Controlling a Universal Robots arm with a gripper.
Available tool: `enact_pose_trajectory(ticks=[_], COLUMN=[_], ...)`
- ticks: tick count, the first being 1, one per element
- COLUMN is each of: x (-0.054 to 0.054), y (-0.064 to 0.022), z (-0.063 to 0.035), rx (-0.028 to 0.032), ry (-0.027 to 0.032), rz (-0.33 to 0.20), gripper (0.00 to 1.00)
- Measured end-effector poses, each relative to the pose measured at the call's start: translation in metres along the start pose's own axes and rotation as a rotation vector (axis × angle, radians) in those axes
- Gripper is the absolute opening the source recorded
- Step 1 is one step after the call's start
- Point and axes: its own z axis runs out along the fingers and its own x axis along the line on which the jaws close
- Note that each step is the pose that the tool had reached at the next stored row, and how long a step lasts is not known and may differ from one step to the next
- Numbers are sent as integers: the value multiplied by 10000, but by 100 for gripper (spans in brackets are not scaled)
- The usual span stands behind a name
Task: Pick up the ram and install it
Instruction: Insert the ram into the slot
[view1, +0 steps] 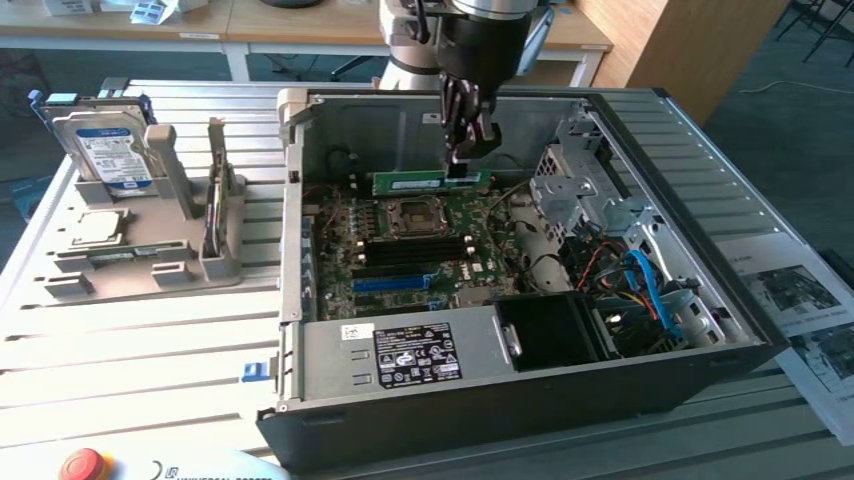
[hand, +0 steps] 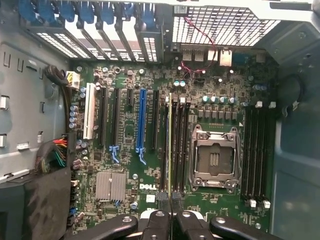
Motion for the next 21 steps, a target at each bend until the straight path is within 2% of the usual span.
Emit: enact_pose_trajectory(ticks=[21], x=[-10], y=[12], z=[272], rx=[0], ry=[1], rz=[4], gripper=[12])
